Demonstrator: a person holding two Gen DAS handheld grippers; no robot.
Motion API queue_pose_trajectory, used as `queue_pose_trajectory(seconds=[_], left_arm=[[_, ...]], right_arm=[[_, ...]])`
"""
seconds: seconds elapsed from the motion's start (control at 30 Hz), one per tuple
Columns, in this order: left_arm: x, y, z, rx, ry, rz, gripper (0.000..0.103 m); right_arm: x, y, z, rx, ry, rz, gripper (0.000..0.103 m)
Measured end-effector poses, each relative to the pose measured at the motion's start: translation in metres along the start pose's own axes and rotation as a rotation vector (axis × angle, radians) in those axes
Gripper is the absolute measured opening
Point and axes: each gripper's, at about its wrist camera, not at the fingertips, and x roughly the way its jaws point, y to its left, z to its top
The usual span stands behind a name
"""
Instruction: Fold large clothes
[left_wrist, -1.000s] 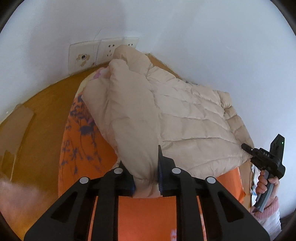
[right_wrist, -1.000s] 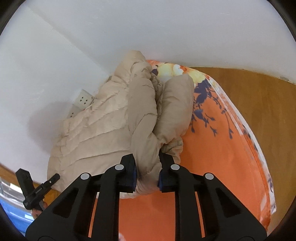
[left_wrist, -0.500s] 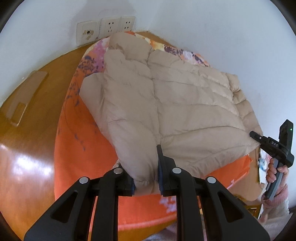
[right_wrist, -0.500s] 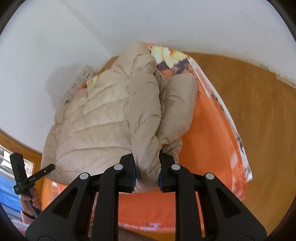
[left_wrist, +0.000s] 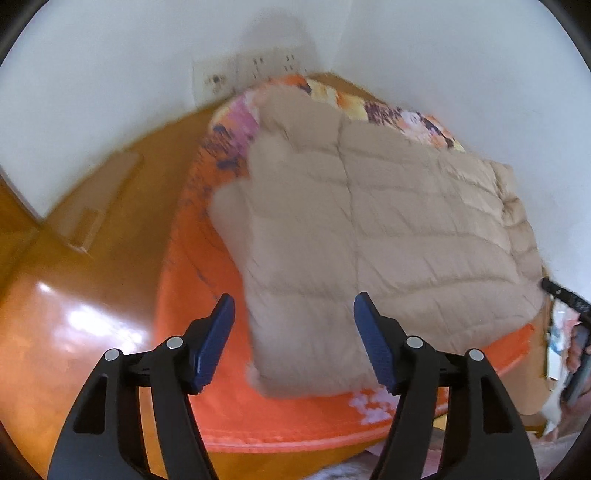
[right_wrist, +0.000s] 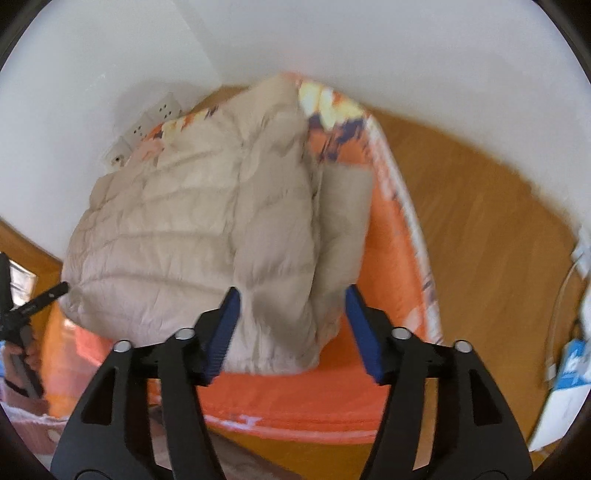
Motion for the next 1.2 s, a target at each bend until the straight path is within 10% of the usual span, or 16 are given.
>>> queue_pose_trajectory(seconds=[0.37,0.47,0.73,1.2], left_arm=[[0.025,-0.025,0.060,0.045,-0.148,-0.081,0.061],[0.052,-0.032,0.071,0.056,-0.134,-0.058,0.049],[0.103,-0.034,0.090,0.070,-0.110,-0.056,0.049],[0.073,-0.051,0.088,0.112,-0.090,-0.042,0.069]], right_arm=[[0.052,-0.001,0.064,0.127,-0.099,0.014,0.065],[0.067,0.007,0.072,0.088,-0.118,-0.096,0.036],[0.101,0.003,0.068,0.017,-0.086,-0.287,0.045],[0.039,-0.033,0.057,0.238,-0.079,-0.094,0.059]])
